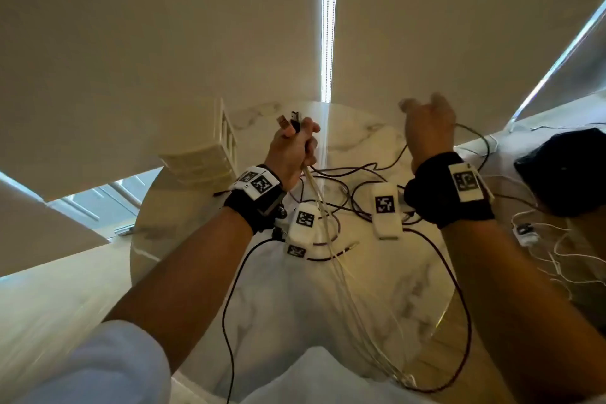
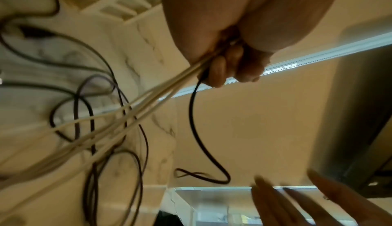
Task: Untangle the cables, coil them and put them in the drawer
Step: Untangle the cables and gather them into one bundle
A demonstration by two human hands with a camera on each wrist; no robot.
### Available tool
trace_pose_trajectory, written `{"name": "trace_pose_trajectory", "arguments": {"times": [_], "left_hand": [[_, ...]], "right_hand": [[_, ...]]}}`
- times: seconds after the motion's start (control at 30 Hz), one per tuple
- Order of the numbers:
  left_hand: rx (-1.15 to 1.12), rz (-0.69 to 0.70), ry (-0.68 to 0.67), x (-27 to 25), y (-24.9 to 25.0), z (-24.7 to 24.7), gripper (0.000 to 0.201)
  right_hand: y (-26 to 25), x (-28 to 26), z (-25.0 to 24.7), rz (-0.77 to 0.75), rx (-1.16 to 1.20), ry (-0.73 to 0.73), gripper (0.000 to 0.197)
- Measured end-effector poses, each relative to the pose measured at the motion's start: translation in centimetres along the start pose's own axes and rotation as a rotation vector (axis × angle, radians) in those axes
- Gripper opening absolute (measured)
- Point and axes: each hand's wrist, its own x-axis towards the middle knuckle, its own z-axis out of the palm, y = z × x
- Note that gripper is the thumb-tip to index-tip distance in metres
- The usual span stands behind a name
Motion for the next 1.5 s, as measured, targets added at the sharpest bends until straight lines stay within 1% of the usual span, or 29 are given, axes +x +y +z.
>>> {"name": "trace_pose_trajectory", "arguments": {"times": [0.07,0.1,0.17,0.2,0.23,0.27,0.3,0.37,0.43,0.53,0.57,0.63,0.73,0.77,0.8,0.83,0.9,0.97,1.0,1.07,1.1,1.13,1.17,1.2,1.27,1.33,1.37,1.43,1.5], "left_hand": [[-0.068,-0.015,-0.113,-0.4,0.2,1.6,0.025],[-0.068,-0.015,-0.162,-0.6,0.3,2.4,0.024],[-0.053,-0.018,-0.244,-1.1,0.5,4.0,0.023],[-0.053,-0.021,-0.275,-1.3,0.5,4.8,0.023],[-0.057,-0.023,-0.302,-1.5,0.6,5.6,0.022],[-0.067,-0.031,-0.325,-1.6,0.6,6.3,0.022],[-0.085,-0.047,-0.34,-1.7,0.6,6.9,0.021],[-0.142,-0.114,-0.348,-1.5,0.4,7.8,0.023],[-0.188,-0.192,-0.328,-1.2,0.2,8.4,0.029],[-0.21,-0.275,-0.283,-1.2,-0.6,8.9,0.032],[-0.222,-0.281,-0.27,-1.4,-0.9,9.1,0.029],[-0.28,-0.261,-0.247,-1.7,-1.3,9.3,0.024],[-0.427,-0.189,-0.197,-1.7,-0.5,9.1,0.022],[-0.471,-0.161,-0.187,-1.7,0.2,8.9,0.022],[-0.491,-0.142,-0.185,-1.5,0.8,8.6,0.022],[-0.48,-0.135,-0.201,-1.5,1.1,8.4,0.023],[-0.384,-0.152,-0.281,-1.6,0.9,8.3,0.026],[-0.276,-0.195,-0.36,-1.9,0.0,9.0,0.029],[-0.242,-0.214,-0.388,-2.1,-0.5,9.8,0.029],[-0.207,-0.241,-0.421,-2.3,-1.3,11.3,0.026],[-0.199,-0.251,-0.431,-2.5,-1.5,11.9,0.026],[-0.205,-0.261,-0.44,-2.5,-1.8,12.5,0.026],[-0.234,-0.275,-0.453,-2.5,-2.2,13.1,0.027],[-0.274,-0.288,-0.461,-2.5,-2.4,13.5,0.03],[-0.331,-0.302,-0.46,-2.4,-3.0,14.3,0.037],[-0.329,-0.306,-0.475,-2.5,-3.4,15.2,0.037],[-0.31,-0.31,-0.49,-2.7,-3.5,15.6,0.036],[-0.247,-0.32,-0.536,-2.9,-3.9,16.5,0.034],[-0.205,-0.321,-0.584,-2.9,-4.0,17.1,0.033]], "right_hand": [[0.7,-1.9,-0.3,-0.128,-0.242,-0.309,0.063],[1.1,-2.8,-0.6,-0.152,-0.367,-0.473,0.065],[2.5,-3.6,-0.7,-0.109,-0.52,-0.749,0.068],[3.4,-3.7,-0.7,-0.091,-0.567,-0.833,0.06],[4.4,-3.7,-0.7,-0.09,-0.585,-0.886,0.043],[5.2,-3.8,-0.8,-0.076,-0.553,-0.921,0.022],[5.6,-4.0,-0.9,-0.048,-0.502,-0.945,0.011],[6.2,-4.4,-1.4,0.0,-0.477,-0.932,0.024],[7.0,-4.1,-2.0,0.049,-0.403,-0.926,0.028],[8.5,-2.1,-3.7,0.102,-0.464,-0.9,0.044],[9.1,-1.2,-4.3,0.127,-0.473,-0.897,0.047],[10.6,0.2,-5.8,0.16,-0.505,-0.876,0.047],[13.7,1.3,-8.6,0.234,-0.703,-0.843,0.048],[15.0,1.6,-9.8,0.252,-0.754,-0.802,0.048],[16.1,1.7,-11.0,0.27,-0.813,-0.728,0.048],[17.4,2.2,-12.2,0.272,-0.856,-0.641,0.049],[18.8,2.7,-14.0,0.274,-0.875,-0.504,0.053],[19.8,3.1,-15.0,0.3,-0.823,-0.418,0.057],[20.0,3.1,-15.5,0.301,-0.842,-0.385,0.059],[21.3,3.5,-16.3,0.32,-0.918,-0.371,0.066],[22.1,3.8,-16.7,0.352,-0.902,-0.391,0.074],[22.1,3.7,-17.1,0.402,-0.828,-0.414,0.086],[22.3,3.6,-17.5,0.454,-0.729,-0.42,0.092],[22.3,3.5,-18.0,0.494,-0.661,-0.414,0.089],[22.9,4.0,-19.3,0.551,-0.568,-0.374,0.072],[23.2,4.7,-20.6,0.541,-0.496,-0.308,0.059],[23.9,5.5,-21.0,0.521,-0.439,-0.251,0.051],[24.0,6.1,-22.1,0.46,-0.437,-0.164,0.039],[24.2,6.3,-22.9,0.443,-0.512,-0.178,0.032]]}}
